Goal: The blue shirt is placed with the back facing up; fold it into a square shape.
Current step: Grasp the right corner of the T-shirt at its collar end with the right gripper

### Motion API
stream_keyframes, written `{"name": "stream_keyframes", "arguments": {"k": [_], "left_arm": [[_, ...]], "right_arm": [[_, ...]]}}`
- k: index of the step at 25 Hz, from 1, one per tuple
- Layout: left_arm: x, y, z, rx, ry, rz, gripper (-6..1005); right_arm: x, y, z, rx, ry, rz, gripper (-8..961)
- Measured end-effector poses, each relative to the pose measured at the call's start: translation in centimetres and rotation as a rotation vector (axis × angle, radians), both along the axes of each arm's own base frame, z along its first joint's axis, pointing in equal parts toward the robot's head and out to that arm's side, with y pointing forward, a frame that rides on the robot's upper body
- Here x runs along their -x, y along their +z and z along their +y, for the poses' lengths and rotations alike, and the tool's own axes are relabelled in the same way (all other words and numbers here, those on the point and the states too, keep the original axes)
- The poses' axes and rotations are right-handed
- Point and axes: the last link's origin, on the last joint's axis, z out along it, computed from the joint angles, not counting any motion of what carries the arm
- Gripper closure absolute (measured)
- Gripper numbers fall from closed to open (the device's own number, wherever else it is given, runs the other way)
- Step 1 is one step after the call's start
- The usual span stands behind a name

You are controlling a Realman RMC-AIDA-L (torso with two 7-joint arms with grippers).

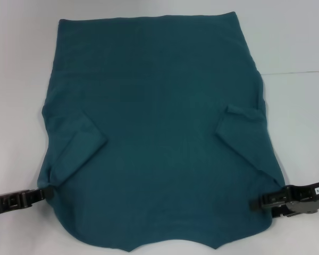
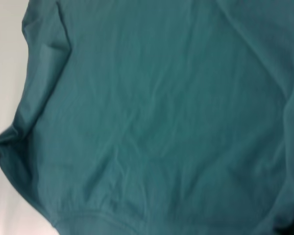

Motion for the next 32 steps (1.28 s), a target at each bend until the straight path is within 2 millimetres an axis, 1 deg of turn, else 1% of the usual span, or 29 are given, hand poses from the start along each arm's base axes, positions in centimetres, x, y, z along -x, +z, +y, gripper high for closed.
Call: {"name": "stream_keyframes", "arguments": {"k": [15, 28, 32], "left_arm": [[-0.1, 0.0, 0.1, -0.001, -0.004, 0.002, 949], [-0.3, 0.0, 0.5, -0.003, -0.010, 0.008, 950], [-0.3, 0.0, 0.6, -0.003, -0.011, 0.009, 950]], "right_arm": [[-1.7, 1.1, -0.4, -0.116, -0.068, 0.027, 136], [-1.9, 0.6, -1.1, -0.144, -0.088, 0.086, 136], [-2.0, 0.8, -1.4, -0.159, -0.090, 0.112, 137]]}}
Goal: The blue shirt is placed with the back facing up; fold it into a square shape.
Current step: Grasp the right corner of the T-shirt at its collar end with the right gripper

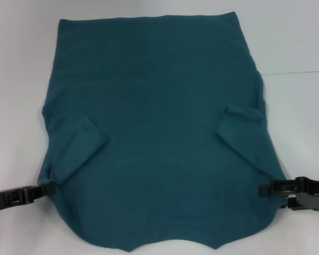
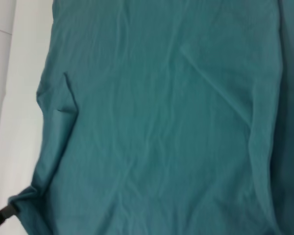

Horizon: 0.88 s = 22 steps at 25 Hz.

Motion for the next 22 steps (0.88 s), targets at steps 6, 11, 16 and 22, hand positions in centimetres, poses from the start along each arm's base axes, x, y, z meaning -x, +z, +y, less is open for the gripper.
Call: {"name": "stream_keyframes", "arguments": {"k": [6, 11, 16, 22], "left_arm": [[0.0, 0.0, 0.0, -0.001, 0.000, 0.000, 950], [0.0, 0.0, 0.0, -0.001, 0.001, 0.001, 950], [0.0, 0.0, 0.0, -0.001, -0.001, 0.002, 950], [0.0, 0.1, 0.1, -0.003, 0.000, 0.002, 950]], "right_arm": [[-0.4, 0.3, -0.6, -0.037, -0.015, 0.045, 137], [-0.5, 0.1, -1.1, -0.043, -0.027, 0.073, 147], [-0.6, -0.2, -1.2, -0.041, -0.029, 0.078, 157], [-0.9, 0.1, -1.1, -0.054, -0.038, 0.071, 217]]}}
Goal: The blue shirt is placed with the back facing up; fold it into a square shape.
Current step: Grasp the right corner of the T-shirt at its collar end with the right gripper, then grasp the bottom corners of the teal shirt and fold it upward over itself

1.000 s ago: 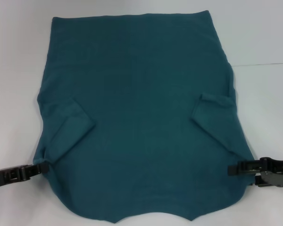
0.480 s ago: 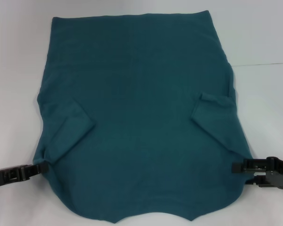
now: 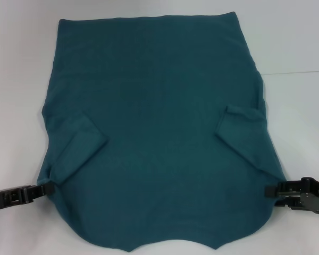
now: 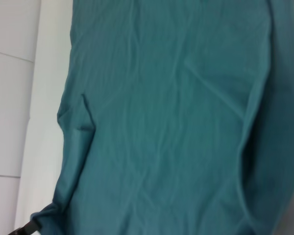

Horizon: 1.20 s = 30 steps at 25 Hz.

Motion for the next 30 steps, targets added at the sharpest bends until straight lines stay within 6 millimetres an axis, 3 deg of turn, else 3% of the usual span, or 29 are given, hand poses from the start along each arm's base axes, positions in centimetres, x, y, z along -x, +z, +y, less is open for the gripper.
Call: {"name": "stream_keyframes", "arguments": {"k": [6, 9, 14, 23, 30], "left_arm": [[0.0, 0.0, 0.0, -0.002, 0.001, 0.000, 950], [0.0, 0.1, 0.0, -0.002, 0.002, -0.001, 949], [0.1, 0.1, 0.0, -0.005, 0.008, -0.002, 949], [0.7, 0.4, -0.9, -0.003, 0.036, -0.010, 949], [1.9, 1.3, -2.9, -0.022, 0.073, -0.048, 949]], "right_arm": [[-0.7, 0.2, 0.0, -0.020, -0.027, -0.022, 398], [-0.7, 0.3, 0.0, -0.022, -0.026, -0.024, 647], [-0.9, 0.4, -0.2, -0.024, -0.024, -0.030, 870], [-1.8, 1.0, -1.2, -0.053, -0.018, -0.035, 887], [-1.8, 1.2, -2.1, -0.060, 0.031, -0.015, 888]]}}
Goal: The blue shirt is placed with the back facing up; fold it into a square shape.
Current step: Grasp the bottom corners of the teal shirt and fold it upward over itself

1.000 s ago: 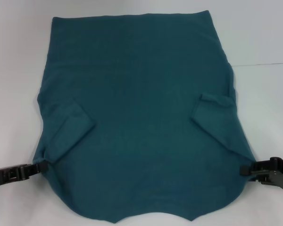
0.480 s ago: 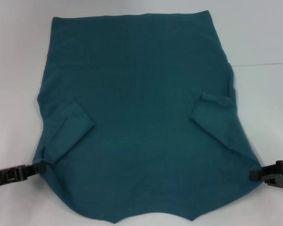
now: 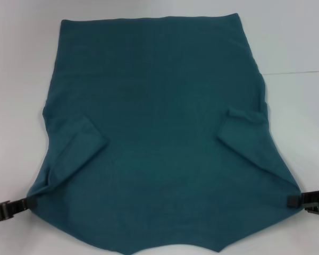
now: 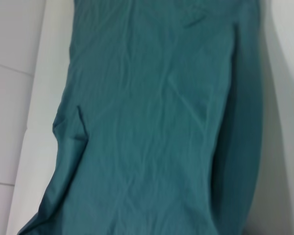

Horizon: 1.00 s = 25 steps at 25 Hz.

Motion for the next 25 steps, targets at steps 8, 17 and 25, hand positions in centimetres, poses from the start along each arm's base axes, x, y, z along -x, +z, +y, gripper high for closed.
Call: {"name": "stream_keyframes", "arguments": {"k": [8, 17, 25], "left_arm": [[1.0, 1.0, -2.9, -0.009, 0.031, -0.050, 949], [1.4, 0.7, -5.5, 0.014, 0.052, -0.095, 949], [1.3, 0.3, -7.5, 0.045, 0.045, -0.144, 950]], "right_arm": [[-0.6, 0.1, -1.6, -0.003, 0.067, -0.020, 887], [-2.0, 0.8, -3.7, -0.017, 0.055, -0.050, 888], [-2.6, 1.3, -5.2, -0.011, 0.063, -0.046, 887]]}}
